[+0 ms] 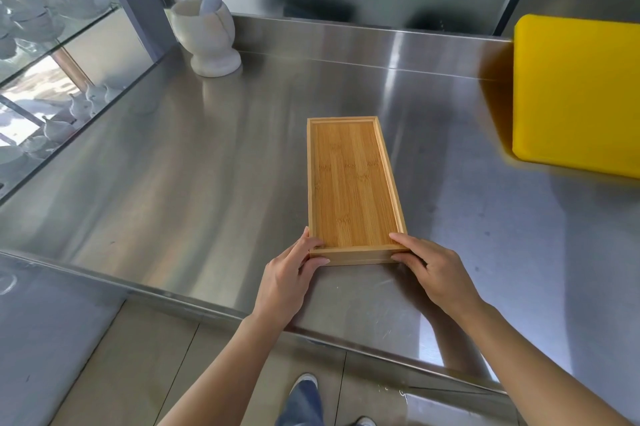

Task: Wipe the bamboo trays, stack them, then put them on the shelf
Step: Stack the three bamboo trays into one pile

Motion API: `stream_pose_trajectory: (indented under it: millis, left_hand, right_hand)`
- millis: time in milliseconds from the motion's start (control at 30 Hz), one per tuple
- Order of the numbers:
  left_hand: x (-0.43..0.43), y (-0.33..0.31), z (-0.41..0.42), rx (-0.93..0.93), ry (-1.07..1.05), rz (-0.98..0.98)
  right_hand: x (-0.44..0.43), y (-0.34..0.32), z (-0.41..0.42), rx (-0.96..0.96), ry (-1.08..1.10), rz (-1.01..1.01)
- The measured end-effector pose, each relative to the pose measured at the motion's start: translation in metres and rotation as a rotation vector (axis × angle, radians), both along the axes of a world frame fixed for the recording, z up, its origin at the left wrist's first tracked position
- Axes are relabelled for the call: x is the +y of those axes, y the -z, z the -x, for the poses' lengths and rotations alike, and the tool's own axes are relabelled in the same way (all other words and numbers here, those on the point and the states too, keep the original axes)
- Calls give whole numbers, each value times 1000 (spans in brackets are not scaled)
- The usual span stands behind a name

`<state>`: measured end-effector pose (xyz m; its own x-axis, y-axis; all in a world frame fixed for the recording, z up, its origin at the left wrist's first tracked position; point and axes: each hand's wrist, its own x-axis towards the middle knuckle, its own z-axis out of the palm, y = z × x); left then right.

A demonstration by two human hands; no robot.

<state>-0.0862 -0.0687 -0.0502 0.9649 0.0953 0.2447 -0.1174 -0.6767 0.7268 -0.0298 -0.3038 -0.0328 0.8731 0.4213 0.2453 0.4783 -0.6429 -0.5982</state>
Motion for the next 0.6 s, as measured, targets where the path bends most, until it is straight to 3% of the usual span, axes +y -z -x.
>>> stream_pose_trajectory:
  millis: [167,233,333,400,467,600]
  left_hand:
    - [-2,-5,2,43,10,93]
    - [-7,-14,2,133,3,370]
    - [-6,-34,-15,357,-288,737]
    - [-2,-50,-34,582,-437,885]
    - [0,-61,-51,752,-444,848]
    - [-4,-64,-64,915,-362,770]
  right_hand:
    - [2,-8,2,106,22,-17]
    - [6,-17,5,322,89,-145]
    - [12,-21,-4,623,370,-442]
    - [16,-23,-16,773,472,-529]
    - [21,-24,-27,878,457,-519]
    - [33,-32,-30,965,430,-517]
